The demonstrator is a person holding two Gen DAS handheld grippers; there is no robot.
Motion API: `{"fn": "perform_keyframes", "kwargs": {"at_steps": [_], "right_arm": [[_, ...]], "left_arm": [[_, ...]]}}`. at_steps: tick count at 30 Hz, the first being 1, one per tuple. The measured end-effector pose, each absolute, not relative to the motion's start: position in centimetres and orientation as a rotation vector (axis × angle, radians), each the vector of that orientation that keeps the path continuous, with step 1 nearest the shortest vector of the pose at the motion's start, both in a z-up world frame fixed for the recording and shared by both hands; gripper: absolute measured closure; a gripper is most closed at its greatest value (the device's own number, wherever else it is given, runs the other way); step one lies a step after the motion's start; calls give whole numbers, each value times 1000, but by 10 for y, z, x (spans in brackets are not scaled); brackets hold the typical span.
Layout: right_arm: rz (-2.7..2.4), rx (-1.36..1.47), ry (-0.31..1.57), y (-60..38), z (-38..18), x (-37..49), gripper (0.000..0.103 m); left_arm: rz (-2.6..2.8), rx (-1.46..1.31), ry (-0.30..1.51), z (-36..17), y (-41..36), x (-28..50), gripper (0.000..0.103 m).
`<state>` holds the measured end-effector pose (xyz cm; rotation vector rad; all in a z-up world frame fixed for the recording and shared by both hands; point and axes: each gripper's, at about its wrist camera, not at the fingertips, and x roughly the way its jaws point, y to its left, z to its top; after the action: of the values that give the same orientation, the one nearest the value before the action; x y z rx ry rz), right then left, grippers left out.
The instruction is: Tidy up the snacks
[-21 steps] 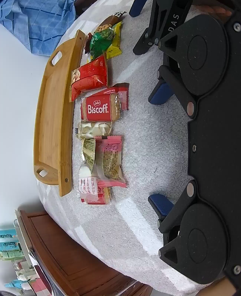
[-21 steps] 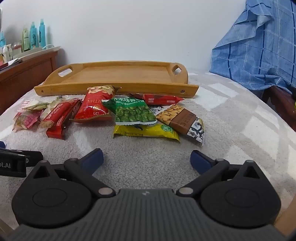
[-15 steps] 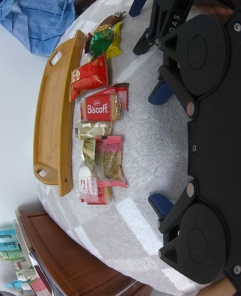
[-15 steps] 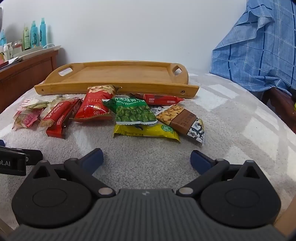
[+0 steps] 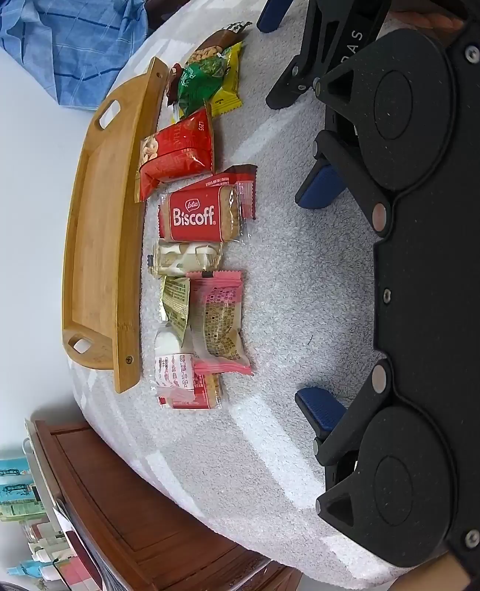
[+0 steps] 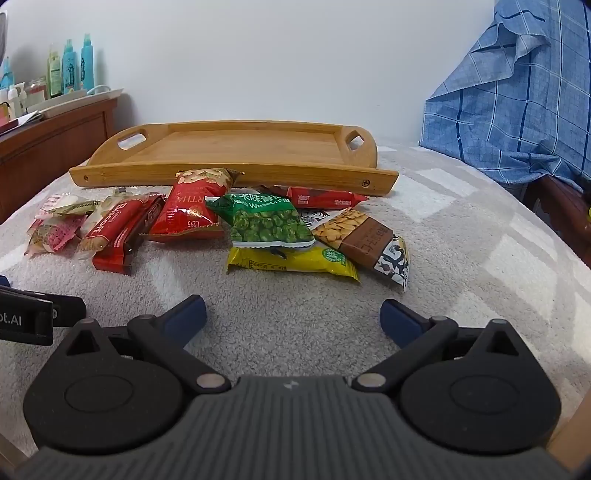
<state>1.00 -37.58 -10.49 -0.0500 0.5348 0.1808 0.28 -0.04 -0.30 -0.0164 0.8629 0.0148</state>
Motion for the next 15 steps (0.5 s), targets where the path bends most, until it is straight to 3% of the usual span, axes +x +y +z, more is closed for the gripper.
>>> {"fn": "perform_keyframes", "kwargs": {"at_steps": [15], "right_arm": [[181, -51, 535, -376, -105, 10, 0]], "left_arm": [[15, -18, 869, -4, 0, 3, 0]]}}
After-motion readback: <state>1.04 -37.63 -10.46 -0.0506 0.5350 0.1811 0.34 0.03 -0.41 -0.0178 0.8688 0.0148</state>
